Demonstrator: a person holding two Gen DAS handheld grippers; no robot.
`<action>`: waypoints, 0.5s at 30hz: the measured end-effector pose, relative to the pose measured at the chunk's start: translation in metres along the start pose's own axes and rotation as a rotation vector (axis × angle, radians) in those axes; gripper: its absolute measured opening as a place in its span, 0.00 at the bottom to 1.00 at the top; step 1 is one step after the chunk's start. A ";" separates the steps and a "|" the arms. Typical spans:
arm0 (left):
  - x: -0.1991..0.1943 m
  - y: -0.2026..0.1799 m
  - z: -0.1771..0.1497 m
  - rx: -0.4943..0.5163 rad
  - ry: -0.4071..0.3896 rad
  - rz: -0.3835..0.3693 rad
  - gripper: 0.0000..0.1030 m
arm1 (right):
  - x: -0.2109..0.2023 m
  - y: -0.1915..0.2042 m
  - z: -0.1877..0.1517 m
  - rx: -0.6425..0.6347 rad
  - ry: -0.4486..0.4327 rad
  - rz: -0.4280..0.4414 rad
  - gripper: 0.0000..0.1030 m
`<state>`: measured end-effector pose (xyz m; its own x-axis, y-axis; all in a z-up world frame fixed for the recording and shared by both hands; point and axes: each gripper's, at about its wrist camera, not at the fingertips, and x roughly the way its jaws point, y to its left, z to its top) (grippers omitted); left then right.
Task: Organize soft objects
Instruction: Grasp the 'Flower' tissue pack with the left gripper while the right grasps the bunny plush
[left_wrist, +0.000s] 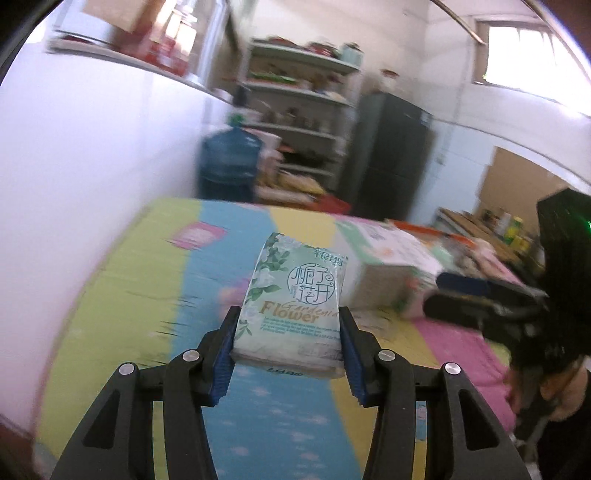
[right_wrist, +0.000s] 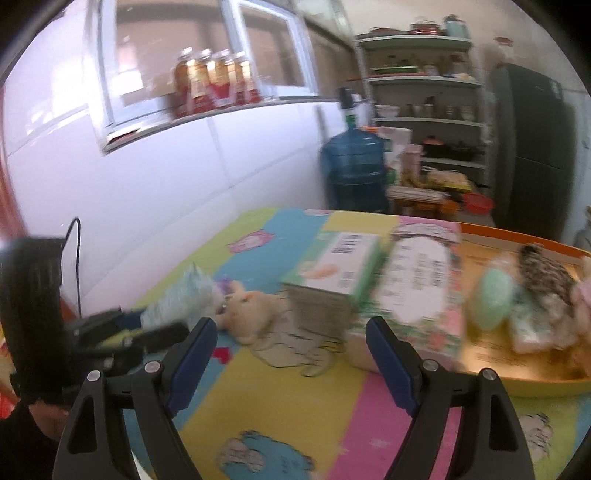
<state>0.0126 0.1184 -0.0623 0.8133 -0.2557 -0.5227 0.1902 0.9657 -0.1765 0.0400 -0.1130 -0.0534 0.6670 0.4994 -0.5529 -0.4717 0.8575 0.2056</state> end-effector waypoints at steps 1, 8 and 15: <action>-0.002 0.004 0.000 -0.003 -0.010 0.027 0.50 | 0.006 0.006 0.000 -0.011 0.013 0.019 0.80; -0.007 0.025 0.003 -0.026 -0.064 0.122 0.50 | 0.065 0.042 0.005 -0.092 0.146 0.093 0.80; -0.001 0.035 0.002 -0.038 -0.073 0.118 0.50 | 0.097 0.039 0.009 -0.043 0.197 0.041 0.80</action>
<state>0.0196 0.1520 -0.0664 0.8668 -0.1357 -0.4799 0.0714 0.9861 -0.1498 0.0912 -0.0301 -0.0916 0.5234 0.4963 -0.6926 -0.5229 0.8289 0.1988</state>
